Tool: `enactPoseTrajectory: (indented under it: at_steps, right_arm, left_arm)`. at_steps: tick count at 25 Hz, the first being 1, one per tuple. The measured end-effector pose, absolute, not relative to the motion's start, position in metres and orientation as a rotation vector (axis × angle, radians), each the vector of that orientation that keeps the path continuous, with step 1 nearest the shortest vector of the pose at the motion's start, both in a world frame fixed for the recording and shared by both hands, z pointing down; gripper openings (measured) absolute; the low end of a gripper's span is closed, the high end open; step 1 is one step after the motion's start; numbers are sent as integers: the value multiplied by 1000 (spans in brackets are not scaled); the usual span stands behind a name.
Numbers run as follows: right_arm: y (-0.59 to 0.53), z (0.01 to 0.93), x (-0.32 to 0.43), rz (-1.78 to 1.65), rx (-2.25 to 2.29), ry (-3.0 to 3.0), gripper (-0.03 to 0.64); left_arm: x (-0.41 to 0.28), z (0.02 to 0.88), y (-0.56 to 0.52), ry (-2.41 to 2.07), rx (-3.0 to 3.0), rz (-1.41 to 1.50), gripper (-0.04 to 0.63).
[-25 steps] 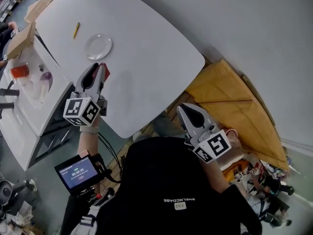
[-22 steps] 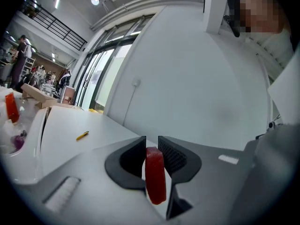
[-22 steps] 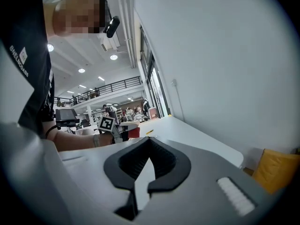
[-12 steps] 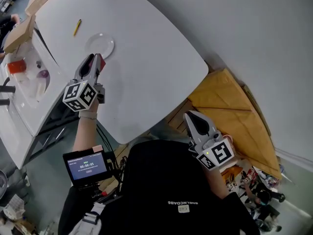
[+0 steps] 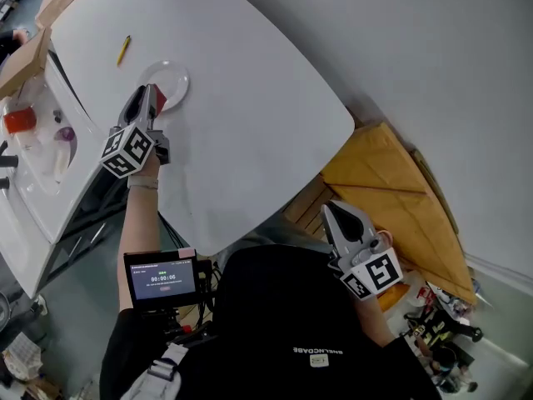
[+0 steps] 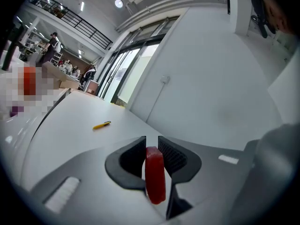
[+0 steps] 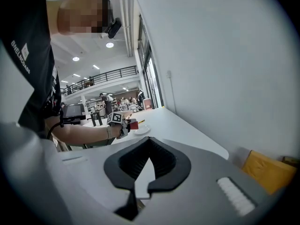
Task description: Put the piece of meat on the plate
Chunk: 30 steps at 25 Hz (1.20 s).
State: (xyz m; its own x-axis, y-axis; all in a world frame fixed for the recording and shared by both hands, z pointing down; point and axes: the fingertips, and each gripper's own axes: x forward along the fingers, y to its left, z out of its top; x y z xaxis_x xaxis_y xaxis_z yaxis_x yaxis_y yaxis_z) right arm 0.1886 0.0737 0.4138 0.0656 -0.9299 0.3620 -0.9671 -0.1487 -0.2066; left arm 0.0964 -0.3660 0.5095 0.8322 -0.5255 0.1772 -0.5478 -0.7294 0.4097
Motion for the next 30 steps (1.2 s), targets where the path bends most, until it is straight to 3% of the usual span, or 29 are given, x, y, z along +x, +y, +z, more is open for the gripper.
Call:
enactPoseTrajectory:
  at_steps: [30]
  right_arm:
    - [75,422,197,662,2221,-1949,5]
  left_arm:
    - [115,558,-401,-885,2505,167,128]
